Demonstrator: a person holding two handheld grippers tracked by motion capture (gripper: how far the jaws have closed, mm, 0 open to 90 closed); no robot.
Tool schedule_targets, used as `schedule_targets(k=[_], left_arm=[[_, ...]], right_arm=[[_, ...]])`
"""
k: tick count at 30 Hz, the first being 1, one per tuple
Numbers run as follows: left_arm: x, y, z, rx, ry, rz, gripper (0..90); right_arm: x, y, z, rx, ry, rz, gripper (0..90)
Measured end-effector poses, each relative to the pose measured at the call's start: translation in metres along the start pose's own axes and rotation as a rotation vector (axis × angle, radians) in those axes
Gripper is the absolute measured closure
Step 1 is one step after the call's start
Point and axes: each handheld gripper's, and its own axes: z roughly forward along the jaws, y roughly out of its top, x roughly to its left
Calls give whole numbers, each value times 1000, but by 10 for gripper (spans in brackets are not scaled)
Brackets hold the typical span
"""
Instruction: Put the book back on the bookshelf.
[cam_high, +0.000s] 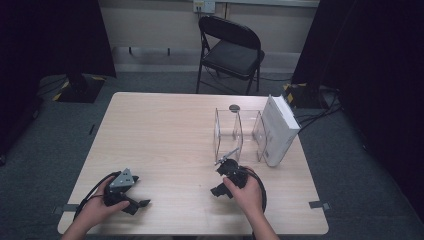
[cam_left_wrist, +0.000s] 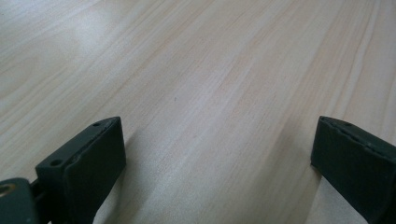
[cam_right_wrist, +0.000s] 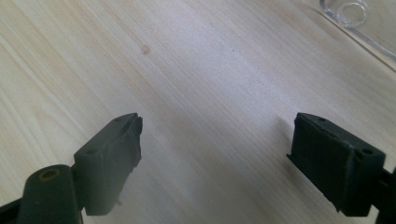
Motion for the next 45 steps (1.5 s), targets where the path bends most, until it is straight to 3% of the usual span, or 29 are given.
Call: schedule_targets(k=[11,15,19,24,39,45], left_arm=[[0,0,0,0,-3,-2,27],[0,0,0,-1,-1,-2,27],[0,0,0,-1,-4,-5,27],[0,0,0,0,-2,-6,28],[0,0,0,4,-3,-2,27],[0,0,0,2,-4,-3,27]], right_arm=[[9,2,11,3,1,-41,138],[13,3,14,7,-21,-65,107],[18,3,17,2,-74,-103,99],[19,2,19,-18,-87,-97,95],[19,-10,21,-146,-88,-72,84],[20,-17,24,-225,-99,-59,82]])
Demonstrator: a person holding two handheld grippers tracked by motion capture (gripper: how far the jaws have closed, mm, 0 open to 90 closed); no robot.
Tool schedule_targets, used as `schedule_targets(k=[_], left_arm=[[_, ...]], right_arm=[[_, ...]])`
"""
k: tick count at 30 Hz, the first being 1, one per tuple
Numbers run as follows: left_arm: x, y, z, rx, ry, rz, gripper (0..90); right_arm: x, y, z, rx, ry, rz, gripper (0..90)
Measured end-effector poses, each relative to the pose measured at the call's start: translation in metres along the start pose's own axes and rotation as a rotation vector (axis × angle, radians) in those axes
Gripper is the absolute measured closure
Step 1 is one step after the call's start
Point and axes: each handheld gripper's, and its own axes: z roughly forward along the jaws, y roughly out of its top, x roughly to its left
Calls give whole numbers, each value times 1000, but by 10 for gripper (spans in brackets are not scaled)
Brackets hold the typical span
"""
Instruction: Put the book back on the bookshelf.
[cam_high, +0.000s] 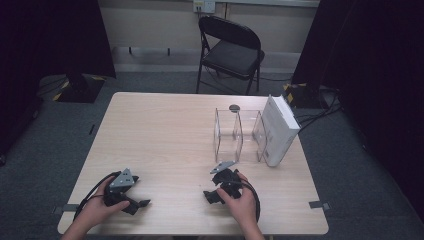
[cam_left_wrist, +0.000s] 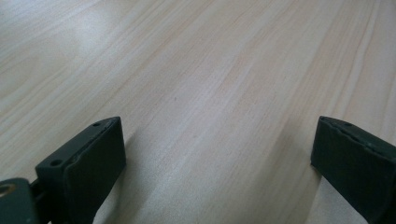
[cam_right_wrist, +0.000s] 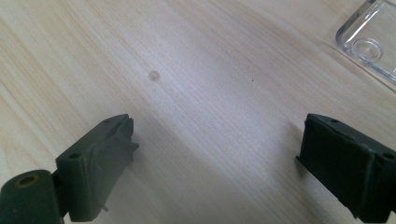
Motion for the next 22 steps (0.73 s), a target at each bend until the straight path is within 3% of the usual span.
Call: schedule_targets(k=[10,14,22], left_arm=[[0,0,0,2,2,3,26],[0,0,0,2,4,5,25],[0,0,0,0,2,1,25]], right_arm=[[4,-15,3,-146,-21,26,80],[5,-18,3,-176,-27,35,81],[6,-19,4,-180,-28,37,81]])
